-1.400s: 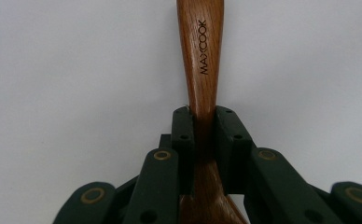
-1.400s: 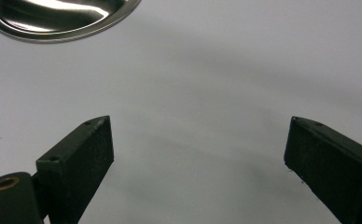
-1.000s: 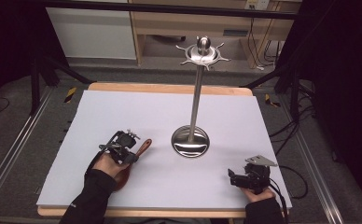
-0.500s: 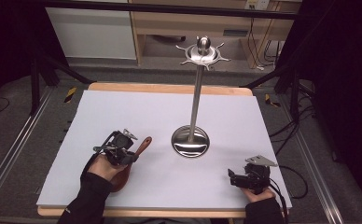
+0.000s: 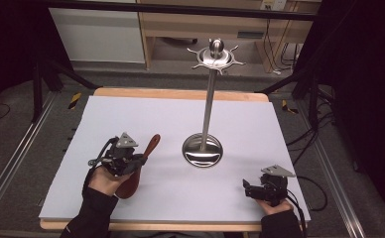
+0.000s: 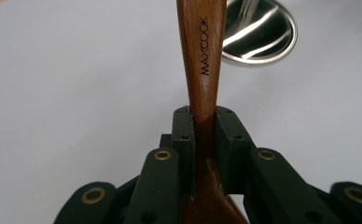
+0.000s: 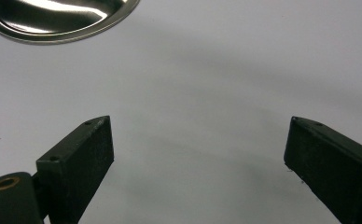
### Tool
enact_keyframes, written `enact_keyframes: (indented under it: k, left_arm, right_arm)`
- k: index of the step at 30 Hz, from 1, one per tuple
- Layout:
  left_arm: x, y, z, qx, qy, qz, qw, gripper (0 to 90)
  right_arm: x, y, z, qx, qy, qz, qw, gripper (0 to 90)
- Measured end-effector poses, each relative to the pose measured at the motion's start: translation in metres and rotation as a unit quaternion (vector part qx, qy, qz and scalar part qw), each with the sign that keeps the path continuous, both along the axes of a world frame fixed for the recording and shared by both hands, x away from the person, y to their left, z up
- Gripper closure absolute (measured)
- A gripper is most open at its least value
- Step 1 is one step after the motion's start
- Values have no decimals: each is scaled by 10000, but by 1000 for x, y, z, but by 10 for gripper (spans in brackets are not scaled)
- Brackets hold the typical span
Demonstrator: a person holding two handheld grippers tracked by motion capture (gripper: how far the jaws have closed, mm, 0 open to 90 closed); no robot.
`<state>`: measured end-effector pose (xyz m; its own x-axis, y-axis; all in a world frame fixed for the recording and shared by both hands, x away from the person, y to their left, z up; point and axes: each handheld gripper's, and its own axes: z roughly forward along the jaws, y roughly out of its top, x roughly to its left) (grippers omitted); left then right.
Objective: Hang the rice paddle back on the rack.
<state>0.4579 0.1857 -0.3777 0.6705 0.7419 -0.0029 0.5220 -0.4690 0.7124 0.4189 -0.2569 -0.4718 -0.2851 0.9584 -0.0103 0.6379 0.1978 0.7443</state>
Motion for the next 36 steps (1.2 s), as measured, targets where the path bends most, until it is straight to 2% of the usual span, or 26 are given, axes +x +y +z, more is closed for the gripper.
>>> enact_keyframes:
  k: [6,9,13,17,21,27,29,36]
  left_arm:
    - [-4,5,3,-394,-435,46,9983,784]
    - [-4,8,5,-580,-569,75,9967,784]
    - [-3,9,10,-732,-617,103,9954,784]
    - [-5,8,14,-939,-882,225,9914,784]
    - [-6,7,18,-1106,-1096,230,9875,784]
    - [-6,6,27,-1304,-1214,160,9839,783]
    - [-7,6,31,-1380,-1312,110,9816,783]
    - [-10,1,44,-1488,-1523,23,9771,783]
  right_arm:
    - [0,0,0,-16,-12,-1,10000,85]
    - [0,0,0,-23,-3,5,10000,85]
    - [0,0,0,-15,-19,-6,10000,86]
    - [0,0,0,-12,-14,-8,10000,85]
    - [0,0,0,-24,-15,-4,10000,86]
    - [1,0,0,-30,-33,-8,10000,86]
    - [1,0,0,-26,-18,-7,10000,86]
    - [1,0,-1,-19,-13,5,10000,86]
